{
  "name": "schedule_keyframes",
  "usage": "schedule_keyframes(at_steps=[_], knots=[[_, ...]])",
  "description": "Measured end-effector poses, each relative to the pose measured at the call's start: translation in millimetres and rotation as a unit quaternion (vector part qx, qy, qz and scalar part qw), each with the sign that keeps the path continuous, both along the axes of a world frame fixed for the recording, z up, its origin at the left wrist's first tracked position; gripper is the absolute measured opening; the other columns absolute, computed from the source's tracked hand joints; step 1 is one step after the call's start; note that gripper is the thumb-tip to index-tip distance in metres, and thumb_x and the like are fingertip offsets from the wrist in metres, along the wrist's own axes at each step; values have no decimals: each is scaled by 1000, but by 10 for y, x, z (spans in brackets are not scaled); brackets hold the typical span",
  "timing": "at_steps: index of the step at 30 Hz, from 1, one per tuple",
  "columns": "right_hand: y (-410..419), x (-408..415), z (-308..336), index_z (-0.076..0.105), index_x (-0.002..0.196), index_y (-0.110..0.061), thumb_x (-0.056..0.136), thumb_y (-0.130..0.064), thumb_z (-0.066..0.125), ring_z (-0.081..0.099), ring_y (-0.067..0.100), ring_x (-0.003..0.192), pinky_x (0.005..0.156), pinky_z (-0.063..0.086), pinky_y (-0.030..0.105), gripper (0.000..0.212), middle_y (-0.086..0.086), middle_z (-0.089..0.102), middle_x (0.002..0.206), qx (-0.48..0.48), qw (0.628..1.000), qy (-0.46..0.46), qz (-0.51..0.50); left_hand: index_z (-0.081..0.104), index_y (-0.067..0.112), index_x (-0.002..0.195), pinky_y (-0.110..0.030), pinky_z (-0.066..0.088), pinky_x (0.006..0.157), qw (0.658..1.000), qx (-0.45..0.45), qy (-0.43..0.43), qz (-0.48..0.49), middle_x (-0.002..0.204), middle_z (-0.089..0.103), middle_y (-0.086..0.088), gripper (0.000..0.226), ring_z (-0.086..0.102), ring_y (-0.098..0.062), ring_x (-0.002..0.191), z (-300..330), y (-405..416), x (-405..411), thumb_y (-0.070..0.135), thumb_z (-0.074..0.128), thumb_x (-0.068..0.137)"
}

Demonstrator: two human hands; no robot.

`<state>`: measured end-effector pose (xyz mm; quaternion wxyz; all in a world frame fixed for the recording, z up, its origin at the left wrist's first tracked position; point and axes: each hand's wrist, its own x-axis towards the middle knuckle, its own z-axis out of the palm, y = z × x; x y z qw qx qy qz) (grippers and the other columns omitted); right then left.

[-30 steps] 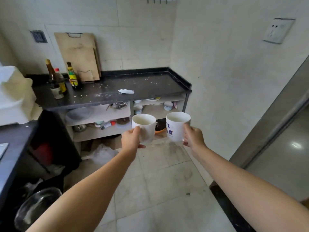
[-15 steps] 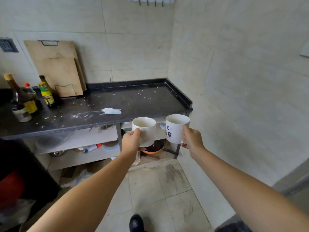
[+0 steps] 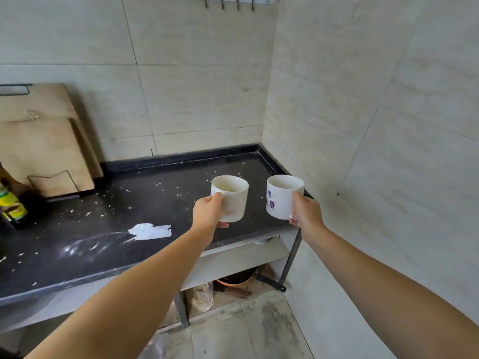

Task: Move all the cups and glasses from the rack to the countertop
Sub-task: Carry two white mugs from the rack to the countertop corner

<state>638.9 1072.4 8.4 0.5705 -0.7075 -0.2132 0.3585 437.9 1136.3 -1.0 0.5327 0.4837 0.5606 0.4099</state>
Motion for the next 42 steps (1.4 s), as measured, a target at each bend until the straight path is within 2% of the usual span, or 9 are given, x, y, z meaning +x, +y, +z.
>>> schedule_keyframes(at_steps=[6,9,13,18,21,24,33,35,42], knots=[[1035,367,-147,58,77,-18,89,-25,46,51,14,71,50,42,23,19,0,56,79,-11,1000,2,21,59,2,116,-21,50,41,999,-31,2,7,117,59,-24,39,56,-17,67,-243,972,297,27,41,93],[1658,651,-297,59,83,-15,90,-25,46,52,15,74,52,42,25,18,2,57,83,-22,999,2,34,58,7,114,-21,49,40,998,-53,-5,16,105,60,-10,34,58,-17,73,-392,1532,559,27,41,93],[2584,1084,-533,57,96,-15,90,-26,45,51,15,73,52,44,24,17,-1,54,80,-50,997,-8,54,59,8,108,-24,51,44,997,-78,-7,23,94,59,-5,31,59,-18,70,-603,2329,1010,27,41,92],[3666,1455,-758,52,69,-23,90,-27,46,48,14,65,51,44,25,22,-3,49,70,-74,996,9,58,62,10,101,-27,54,48,993,-110,-8,48,88,56,-4,34,59,-19,63,-807,3281,1490,38,44,92],[4211,1562,-965,60,86,-16,90,-28,45,51,15,68,56,46,26,20,-2,55,76,-88,994,19,60,63,10,97,-33,58,60,987,-142,-17,70,81,50,-3,41,57,-14,47,-967,3800,1710,46,44,91],[4690,1600,-1232,59,101,-12,93,-29,43,54,19,76,63,46,32,25,5,60,92,-82,995,13,58,65,11,86,-25,52,45,986,-141,-17,83,66,48,1,41,55,-8,35,-1185,4257,1875,47,46,91],[5493,1690,-1824,59,85,-16,94,-30,41,55,18,69,69,49,37,25,3,58,83,-72,997,-33,21,55,14,67,-21,48,40,993,-100,-4,67,62,45,4,38,51,-15,59,-1768,5120,2142,40,47,93],[5586,1707,-1931,63,94,-9,95,-30,40,55,16,68,69,48,37,31,6,61,89,-70,997,-38,15,52,20,56,-20,48,39,993,-95,-9,75,61,46,5,42,50,-15,58,-1863,5222,2183,39,48,93],[5687,1726,-2122,61,97,-8,99,-27,38,56,17,71,57,46,18,30,3,57,87,-41,997,-62,10,31,16,52,-24,50,43,992,-100,-31,76,51,33,4,50,40,-12,48,-2017,5424,2265,37,48,94]])
